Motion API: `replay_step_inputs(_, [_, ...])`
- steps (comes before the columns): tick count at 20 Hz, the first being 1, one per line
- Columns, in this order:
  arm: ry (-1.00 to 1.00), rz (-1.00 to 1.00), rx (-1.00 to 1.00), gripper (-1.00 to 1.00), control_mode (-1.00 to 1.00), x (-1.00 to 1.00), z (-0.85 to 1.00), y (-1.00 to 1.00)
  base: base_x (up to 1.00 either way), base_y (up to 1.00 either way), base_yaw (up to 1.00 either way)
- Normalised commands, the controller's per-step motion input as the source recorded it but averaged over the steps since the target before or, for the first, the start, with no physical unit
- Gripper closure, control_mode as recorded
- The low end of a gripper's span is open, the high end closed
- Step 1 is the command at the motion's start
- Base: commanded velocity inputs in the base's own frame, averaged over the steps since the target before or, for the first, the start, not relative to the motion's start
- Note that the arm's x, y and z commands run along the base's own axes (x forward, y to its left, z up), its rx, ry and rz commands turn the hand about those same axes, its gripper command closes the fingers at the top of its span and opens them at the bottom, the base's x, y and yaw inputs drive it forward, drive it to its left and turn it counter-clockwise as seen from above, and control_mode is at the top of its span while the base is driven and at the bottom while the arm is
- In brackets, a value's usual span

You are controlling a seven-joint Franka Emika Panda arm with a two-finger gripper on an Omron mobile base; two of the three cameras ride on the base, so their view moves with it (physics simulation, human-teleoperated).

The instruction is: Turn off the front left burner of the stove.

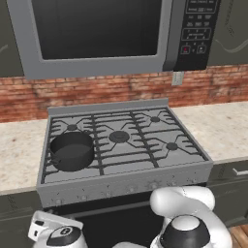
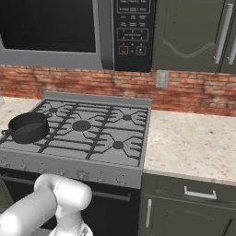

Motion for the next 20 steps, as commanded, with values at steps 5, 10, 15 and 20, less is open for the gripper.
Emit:
replay_step_inputs(5, [-0.25,0.09,0.0,-1.0,-1.0,0.07,0.0,0.0,0.0,0.0,0.0])
replay_step_inputs(10, [-0.16,0.02,0.02,-1.0,-1.0,0.18,0.0,0.0,0.0,0.0,0.0])
replay_step_inputs(15, [-0.1,0.0,0.03,-1.0,-1.0,0.39,0.0,0.0,0.0,0.0,0.0])
replay_step_inputs(20, [-0.04,0.0,0.03,-1.0,-1.0,0.25,-0.07,0.0,0.0,0.0,0.0])
